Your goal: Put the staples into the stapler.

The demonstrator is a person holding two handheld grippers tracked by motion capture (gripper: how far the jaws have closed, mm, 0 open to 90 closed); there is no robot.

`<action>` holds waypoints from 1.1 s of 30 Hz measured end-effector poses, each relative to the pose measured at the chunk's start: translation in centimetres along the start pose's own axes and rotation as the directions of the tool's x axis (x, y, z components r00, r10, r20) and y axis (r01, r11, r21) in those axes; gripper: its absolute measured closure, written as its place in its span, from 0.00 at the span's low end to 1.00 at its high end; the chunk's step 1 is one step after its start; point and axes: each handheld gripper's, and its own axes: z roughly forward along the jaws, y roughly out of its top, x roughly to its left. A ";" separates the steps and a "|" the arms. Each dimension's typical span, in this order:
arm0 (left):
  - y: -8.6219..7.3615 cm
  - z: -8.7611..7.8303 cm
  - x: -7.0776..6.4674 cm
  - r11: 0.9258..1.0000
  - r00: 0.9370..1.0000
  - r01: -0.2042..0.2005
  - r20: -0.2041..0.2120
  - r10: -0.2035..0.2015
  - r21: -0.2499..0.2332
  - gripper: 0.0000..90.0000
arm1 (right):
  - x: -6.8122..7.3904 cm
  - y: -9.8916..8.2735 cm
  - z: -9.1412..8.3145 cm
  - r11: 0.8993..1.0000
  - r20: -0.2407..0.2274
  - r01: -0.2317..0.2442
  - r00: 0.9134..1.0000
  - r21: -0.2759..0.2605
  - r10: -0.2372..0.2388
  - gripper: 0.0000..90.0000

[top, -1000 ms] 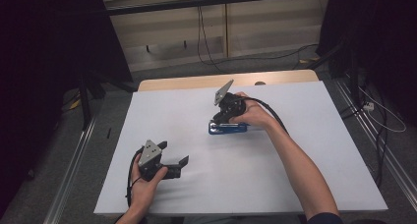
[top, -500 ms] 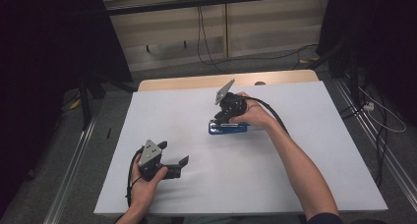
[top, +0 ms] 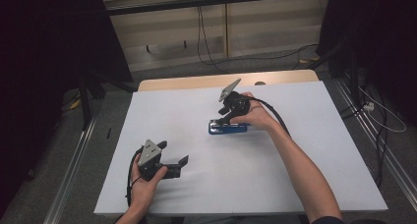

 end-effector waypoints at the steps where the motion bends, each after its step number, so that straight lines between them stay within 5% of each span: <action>1: 0.0 0.0 0.0 1.000 1.000 -0.002 -0.002 0.002 0.002 0.05 | 0.0 -0.1 -0.1 1.000 0.001 -0.011 1.000 -0.009 0.011 0.51; 11: 0.0 0.0 -0.1 1.000 1.000 -0.012 0.006 0.012 0.006 0.05 | 0.8 -0.5 -0.6 0.997 0.040 -0.056 0.998 -0.044 0.057 0.21; 22: 0.0 0.1 -0.1 1.000 1.000 -0.012 0.004 0.012 0.007 0.05 | 1.5 -1.6 -1.4 0.979 0.107 -0.156 0.980 -0.130 0.170 0.09; 33: 0.1 -0.1 -0.2 1.000 1.000 -0.003 -0.012 0.003 -0.010 0.05 | 1.5 -3.1 -2.8 0.939 0.182 -0.264 0.935 -0.220 0.305 0.07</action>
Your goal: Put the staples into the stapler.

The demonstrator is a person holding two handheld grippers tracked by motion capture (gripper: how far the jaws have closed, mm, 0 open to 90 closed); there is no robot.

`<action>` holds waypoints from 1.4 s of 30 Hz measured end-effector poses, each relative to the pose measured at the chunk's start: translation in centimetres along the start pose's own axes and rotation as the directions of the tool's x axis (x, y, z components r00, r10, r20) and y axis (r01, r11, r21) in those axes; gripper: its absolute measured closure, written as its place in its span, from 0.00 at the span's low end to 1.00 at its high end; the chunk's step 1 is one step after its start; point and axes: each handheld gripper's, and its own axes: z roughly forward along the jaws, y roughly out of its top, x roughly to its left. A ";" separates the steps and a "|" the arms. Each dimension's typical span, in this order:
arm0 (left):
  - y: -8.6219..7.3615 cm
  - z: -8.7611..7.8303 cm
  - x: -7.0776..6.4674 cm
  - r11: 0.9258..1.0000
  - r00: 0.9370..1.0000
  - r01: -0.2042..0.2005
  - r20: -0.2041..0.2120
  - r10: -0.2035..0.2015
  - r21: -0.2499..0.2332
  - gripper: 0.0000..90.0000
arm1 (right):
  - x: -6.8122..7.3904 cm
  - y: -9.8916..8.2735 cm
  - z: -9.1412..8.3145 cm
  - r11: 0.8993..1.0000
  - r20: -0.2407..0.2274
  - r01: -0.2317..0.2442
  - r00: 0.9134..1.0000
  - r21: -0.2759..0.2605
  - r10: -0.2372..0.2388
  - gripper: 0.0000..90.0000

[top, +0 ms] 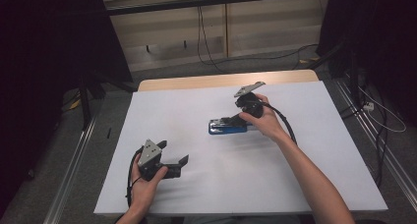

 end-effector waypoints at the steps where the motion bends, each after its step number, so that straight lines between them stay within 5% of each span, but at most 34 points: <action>1: 0.0 0.0 0.0 1.000 1.000 0.001 0.002 -0.001 0.001 0.05 | -0.1 -0.1 -0.2 1.000 0.024 -0.009 1.000 -0.012 0.009 0.07; 7: 0.0 0.1 0.1 1.000 1.000 -0.004 0.003 0.004 0.005 0.05 | -0.3 -0.8 -1.2 0.997 0.077 -0.051 0.995 -0.049 0.055 0.08; 9: 0.0 0.1 0.1 1.000 1.000 -0.002 0.002 0.002 0.008 0.05 | -0.3 -1.0 -1.6 0.998 0.133 -0.044 0.990 -0.046 0.050 0.09; 16: 0.0 0.1 0.1 1.000 1.000 -0.002 0.008 0.002 0.005 0.05 | -0.8 -2.1 -3.3 0.992 0.181 -0.094 0.978 -0.084 0.108 0.08; 25: 0.0 0.0 0.1 1.000 1.000 0.004 0.002 -0.004 0.003 0.05 | -0.5 -3.7 -4.8 0.985 0.188 -0.115 0.973 -0.125 0.137 0.06; 37: -0.3 0.3 0.2 1.000 1.000 0.010 0.010 -0.010 0.020 0.05 | -0.4 -5.6 -6.3 0.975 0.258 -0.139 0.949 -0.171 0.180 0.05; 42: -0.1 0.5 -0.1 1.000 1.000 0.000 0.024 0.000 0.010 0.05 | 0.1 -6.9 -6.7 0.979 0.271 -0.126 0.948 -0.158 0.165 0.05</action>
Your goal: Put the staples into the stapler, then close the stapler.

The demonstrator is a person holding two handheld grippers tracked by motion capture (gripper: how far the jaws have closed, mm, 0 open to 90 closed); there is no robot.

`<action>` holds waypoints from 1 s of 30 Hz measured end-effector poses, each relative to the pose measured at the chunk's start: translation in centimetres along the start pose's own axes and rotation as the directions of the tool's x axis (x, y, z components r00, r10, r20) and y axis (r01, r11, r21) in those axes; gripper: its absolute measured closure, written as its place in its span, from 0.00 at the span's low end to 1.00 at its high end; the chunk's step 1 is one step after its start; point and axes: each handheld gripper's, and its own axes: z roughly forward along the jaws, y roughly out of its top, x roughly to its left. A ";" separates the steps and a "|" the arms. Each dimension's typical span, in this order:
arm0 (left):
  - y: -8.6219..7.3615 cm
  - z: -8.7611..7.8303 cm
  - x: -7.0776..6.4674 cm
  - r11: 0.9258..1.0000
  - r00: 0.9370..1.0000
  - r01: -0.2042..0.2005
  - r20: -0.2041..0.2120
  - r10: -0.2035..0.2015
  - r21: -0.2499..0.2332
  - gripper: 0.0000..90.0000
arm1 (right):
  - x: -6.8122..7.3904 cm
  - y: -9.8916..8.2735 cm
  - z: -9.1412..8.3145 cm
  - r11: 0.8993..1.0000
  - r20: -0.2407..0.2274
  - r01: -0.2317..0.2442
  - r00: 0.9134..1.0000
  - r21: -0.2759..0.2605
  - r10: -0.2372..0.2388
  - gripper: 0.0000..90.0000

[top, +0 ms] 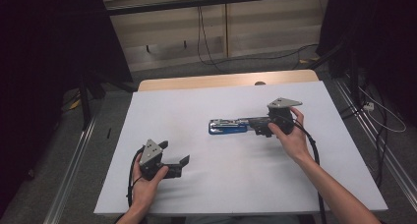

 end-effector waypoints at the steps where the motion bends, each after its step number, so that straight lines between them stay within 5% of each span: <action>1: 0.0 0.0 0.0 1.000 1.000 -0.006 0.004 0.006 -0.001 0.05 | 0.0 -0.2 -0.2 1.000 0.002 0.000 1.000 -0.004 0.000 0.05; 5: 0.0 0.4 -0.6 0.998 0.999 -0.054 0.004 0.054 0.016 0.04 | -0.1 -0.7 -1.1 1.000 0.007 -0.012 1.000 -0.012 0.012 0.05; 15: 0.1 1.4 -1.2 0.998 0.999 -0.053 0.011 0.052 0.031 0.05 | -0.1 -1.9 -3.0 0.999 0.024 -0.013 1.000 -0.044 0.014 0.04; 20: 0.1 1.4 -1.3 0.995 0.996 -0.083 0.025 0.082 0.046 0.05 | -0.5 -2.5 -3.6 0.999 0.026 -0.029 0.999 -0.044 0.030 0.05; 30: 0.2 2.0 -1.1 0.998 0.998 -0.057 0.009 0.056 0.039 0.07 | -0.8 -3.1 -3.7 0.999 0.027 -0.035 0.999 -0.024 0.036 0.05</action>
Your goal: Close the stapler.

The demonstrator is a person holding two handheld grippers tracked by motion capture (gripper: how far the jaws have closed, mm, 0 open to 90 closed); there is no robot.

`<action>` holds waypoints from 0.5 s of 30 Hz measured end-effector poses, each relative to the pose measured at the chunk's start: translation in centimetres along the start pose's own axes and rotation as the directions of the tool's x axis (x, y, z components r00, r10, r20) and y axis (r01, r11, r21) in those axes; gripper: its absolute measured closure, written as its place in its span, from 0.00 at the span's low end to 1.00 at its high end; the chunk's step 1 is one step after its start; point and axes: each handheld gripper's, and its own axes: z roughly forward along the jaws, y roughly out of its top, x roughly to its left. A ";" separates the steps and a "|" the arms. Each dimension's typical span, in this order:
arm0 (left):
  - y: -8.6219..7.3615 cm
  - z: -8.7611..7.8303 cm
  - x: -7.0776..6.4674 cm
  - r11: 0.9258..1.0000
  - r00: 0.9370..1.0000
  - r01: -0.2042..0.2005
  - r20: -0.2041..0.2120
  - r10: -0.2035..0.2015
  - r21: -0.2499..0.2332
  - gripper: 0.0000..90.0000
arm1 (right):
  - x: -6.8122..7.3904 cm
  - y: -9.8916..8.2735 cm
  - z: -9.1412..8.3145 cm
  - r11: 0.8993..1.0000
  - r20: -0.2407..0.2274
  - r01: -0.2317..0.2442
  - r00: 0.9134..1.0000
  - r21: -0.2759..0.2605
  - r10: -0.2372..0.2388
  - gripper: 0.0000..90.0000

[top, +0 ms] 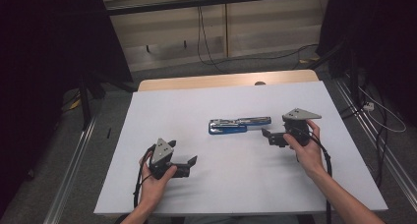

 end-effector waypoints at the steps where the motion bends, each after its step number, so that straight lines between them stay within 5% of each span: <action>1: 0.0 0.1 0.1 1.000 1.000 0.003 0.008 -0.003 0.007 0.08 | 0.0 -0.1 0.0 1.000 0.004 0.006 1.000 0.013 -0.006 0.05; 4: 0.4 0.7 0.0 1.000 1.000 0.010 0.003 -0.010 0.014 0.08 | 0.2 -0.1 -0.2 0.999 0.014 0.042 0.999 0.020 -0.042 0.05; 15: 2.0 3.0 0.2 0.999 0.999 0.044 0.011 -0.044 -0.005 0.07 | 0.5 -0.5 -0.6 0.999 -0.017 0.040 0.999 -0.014 -0.040 0.06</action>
